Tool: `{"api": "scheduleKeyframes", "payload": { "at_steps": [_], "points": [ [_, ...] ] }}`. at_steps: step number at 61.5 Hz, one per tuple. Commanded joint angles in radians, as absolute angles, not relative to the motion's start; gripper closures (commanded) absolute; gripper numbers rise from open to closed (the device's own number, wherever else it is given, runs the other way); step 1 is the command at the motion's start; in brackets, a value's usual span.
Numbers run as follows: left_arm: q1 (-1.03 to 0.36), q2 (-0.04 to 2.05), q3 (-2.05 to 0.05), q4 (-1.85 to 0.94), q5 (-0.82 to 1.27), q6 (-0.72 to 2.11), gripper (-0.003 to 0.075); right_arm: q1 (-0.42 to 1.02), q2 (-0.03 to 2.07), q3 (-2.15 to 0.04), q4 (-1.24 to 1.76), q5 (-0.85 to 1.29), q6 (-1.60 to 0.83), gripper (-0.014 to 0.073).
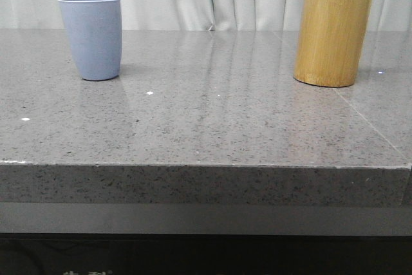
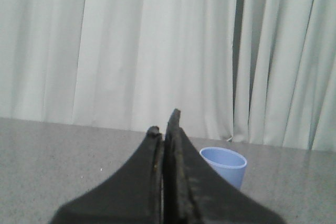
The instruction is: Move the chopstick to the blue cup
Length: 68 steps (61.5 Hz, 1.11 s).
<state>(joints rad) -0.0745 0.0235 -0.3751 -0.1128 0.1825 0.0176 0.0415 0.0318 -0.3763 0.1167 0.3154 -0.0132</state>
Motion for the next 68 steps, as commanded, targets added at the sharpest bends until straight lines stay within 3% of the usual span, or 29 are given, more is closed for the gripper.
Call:
{"api": "scheduleKeyframes", "payload": {
  "at_steps": [1,18,52,59,65,68],
  "points": [
    [-0.074,0.095,-0.505,-0.104,0.204,0.015,0.0739,0.044,0.12,-0.528,0.1,0.332,-0.018,0.066],
    [-0.074,0.351,-0.769,-0.104,0.448,0.015,0.0739,0.044,0.399,-0.815,0.068,0.589,-0.018,0.066],
    [-0.074,0.638,-0.78,-0.102,0.471,0.02,0.0737,0.044,0.726,-0.83,0.069,0.745,-0.032,0.0644],
    [-0.074,0.679,-0.78,-0.104,0.459,0.061,0.0654,0.045,0.753,-0.83,0.101,0.748,-0.068,0.0498],
    [-0.074,0.709,-0.78,-0.104,0.436,0.068,0.0459,0.045,0.755,-0.83,0.15,0.747,-0.111,0.0256],
    [-0.076,0.727,-0.785,-0.104,0.427,0.068,0.0314,0.045,0.755,-0.83,0.171,0.746,-0.124,0.0139]
  ]
}}
